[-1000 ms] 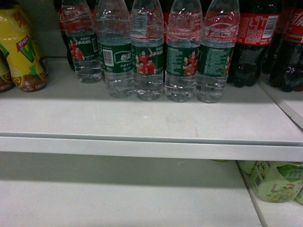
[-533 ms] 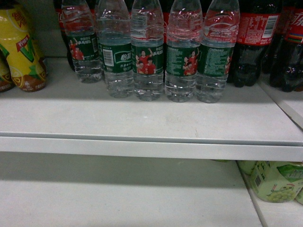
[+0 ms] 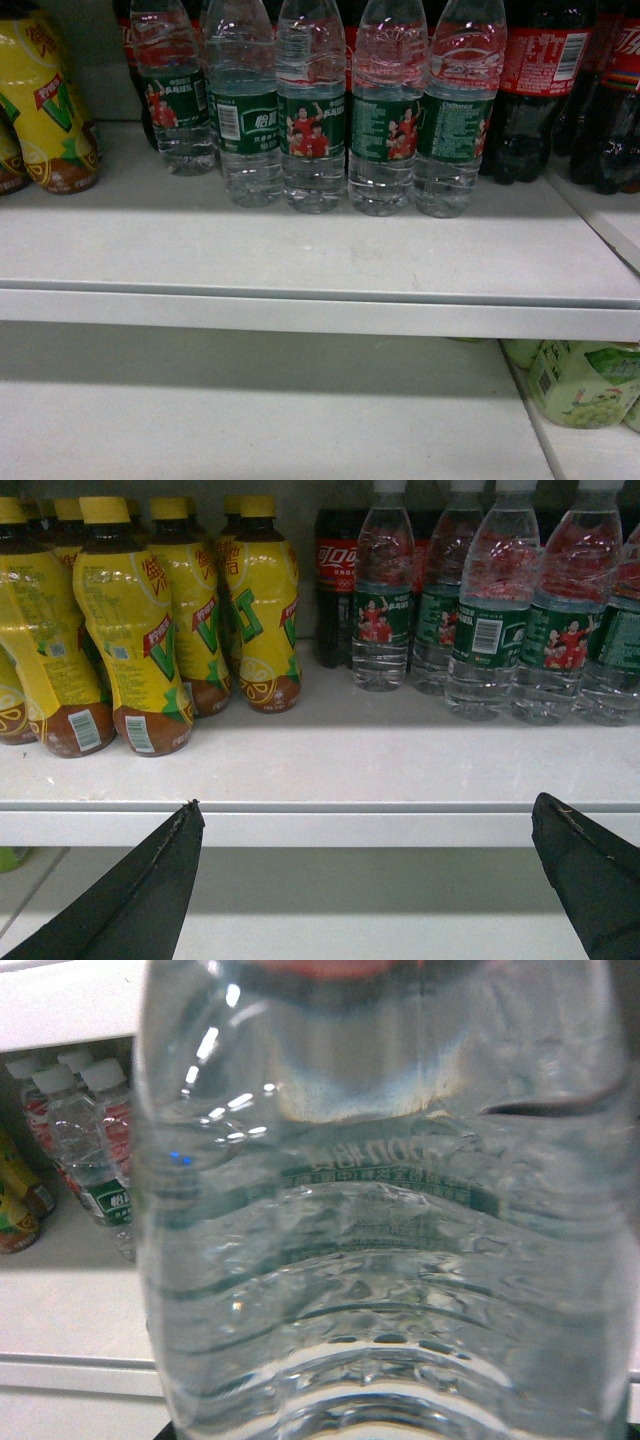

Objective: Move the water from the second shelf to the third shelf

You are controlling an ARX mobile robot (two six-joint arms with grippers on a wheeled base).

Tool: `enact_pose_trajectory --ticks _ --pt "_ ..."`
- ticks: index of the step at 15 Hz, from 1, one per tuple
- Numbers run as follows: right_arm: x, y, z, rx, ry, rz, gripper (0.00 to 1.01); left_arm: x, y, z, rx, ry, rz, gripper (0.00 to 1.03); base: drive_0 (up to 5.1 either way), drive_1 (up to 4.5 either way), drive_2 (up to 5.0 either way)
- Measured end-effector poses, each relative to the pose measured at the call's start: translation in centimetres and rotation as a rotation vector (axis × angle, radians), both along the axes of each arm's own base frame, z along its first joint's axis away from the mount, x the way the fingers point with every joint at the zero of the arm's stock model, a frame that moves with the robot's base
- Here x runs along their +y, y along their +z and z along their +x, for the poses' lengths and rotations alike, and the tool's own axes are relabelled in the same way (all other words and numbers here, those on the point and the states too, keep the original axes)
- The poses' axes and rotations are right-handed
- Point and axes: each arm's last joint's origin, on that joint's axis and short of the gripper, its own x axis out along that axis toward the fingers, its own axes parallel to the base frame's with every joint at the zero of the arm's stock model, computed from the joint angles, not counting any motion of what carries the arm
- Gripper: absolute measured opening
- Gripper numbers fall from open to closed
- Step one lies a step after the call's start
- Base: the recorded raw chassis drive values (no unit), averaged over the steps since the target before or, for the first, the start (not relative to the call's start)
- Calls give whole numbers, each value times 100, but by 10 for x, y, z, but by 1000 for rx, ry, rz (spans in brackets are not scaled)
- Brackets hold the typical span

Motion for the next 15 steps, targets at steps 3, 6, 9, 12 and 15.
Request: enact_pose_trajectory --ticks 3,6,9,12,15 --pt "0 0 0 0 0 0 43 0 0 0 0 0 0 98 0 0 0" --pt "0 -1 0 7 0 -1 42 0 0 0 4 0 0 98 0 0 0" --pt "0 0 0 1 0 0 42 0 0 0 -1 2 0 98 0 0 0" --pt "0 0 0 0 3 0 42 0 0 0 -1 3 0 98 0 0 0" --pt "0 0 0 -1 2 0 42 0 0 0 0 0 0 98 0 0 0"
